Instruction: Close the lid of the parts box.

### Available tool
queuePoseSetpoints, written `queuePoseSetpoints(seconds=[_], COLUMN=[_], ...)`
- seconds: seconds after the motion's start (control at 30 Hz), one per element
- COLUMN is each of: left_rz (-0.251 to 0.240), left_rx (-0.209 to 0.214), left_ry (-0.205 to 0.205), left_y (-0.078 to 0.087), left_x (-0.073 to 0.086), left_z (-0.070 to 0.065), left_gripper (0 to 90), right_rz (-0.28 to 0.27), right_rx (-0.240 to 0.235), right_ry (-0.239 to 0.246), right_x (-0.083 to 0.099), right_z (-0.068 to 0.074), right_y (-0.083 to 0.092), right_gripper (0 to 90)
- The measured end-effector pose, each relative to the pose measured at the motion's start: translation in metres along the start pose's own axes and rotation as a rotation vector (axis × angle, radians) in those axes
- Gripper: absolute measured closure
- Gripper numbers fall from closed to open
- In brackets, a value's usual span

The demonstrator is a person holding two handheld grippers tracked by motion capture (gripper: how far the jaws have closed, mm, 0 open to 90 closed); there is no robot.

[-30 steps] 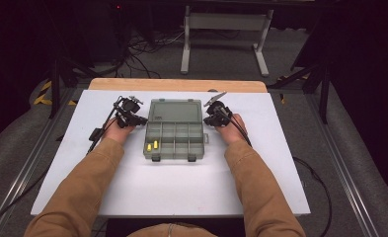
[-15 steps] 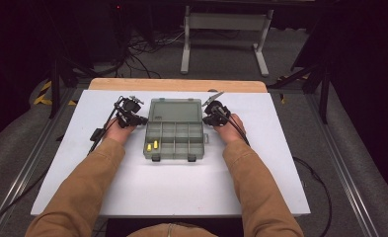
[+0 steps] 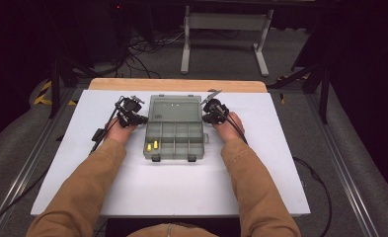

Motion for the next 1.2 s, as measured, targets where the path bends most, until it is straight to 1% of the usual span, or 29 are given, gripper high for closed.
queuePoseSetpoints(seconds=[0.23,0.43,0.67,0.77,0.9,1.03,1.2], left_rz=[-0.012,-0.016,-0.025,-0.026,-0.034,-0.040,-0.054], left_rx=[-0.006,-0.015,-0.006,-0.014,-0.024,-0.039,-0.046], left_ry=[0.014,0.016,0.024,0.020,0.020,0.016,0.017], left_y=[-0.0015,-0.0019,-0.0018,-0.0019,-0.0019,-0.0010,0.0007], left_x=[-0.0011,-0.0015,-0.0013,-0.0015,-0.0021,-0.0029,-0.0039], left_z=[0.0006,0.0000,0.0022,0.0014,0.0011,0.0003,-0.0005], left_gripper=[89.5,89.5,89.4,89.4,89.4,89.4,89.4], right_rz=[-0.001,-0.003,-0.008,-0.012,-0.026,-0.030,-0.042], right_rx=[0.007,0.018,0.014,0.018,0.019,0.031,0.034], right_ry=[0.000,-0.008,-0.017,-0.018,-0.031,-0.035,-0.040], right_x=[-0.0017,-0.0029,-0.0025,-0.0027,-0.0032,-0.0035,-0.0044], right_z=[-0.0015,-0.0021,-0.0030,-0.0032,-0.0045,-0.0039,-0.0041], right_y=[-0.0017,-0.0024,-0.0021,-0.0019,0.0003,0.0016,0.0028], right_gripper=[90.0,90.0,90.0,90.0,90.0,90.0,90.0])
Point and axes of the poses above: each handheld gripper's, and its own axes: y roughly backward along the jaws, x roughly out of its underside, z roughly to its left, the point moved 3 cm from there along -y, roughly forward along the jaws, and after that the axes turned 1 degree about y, right-handed, at the moved point
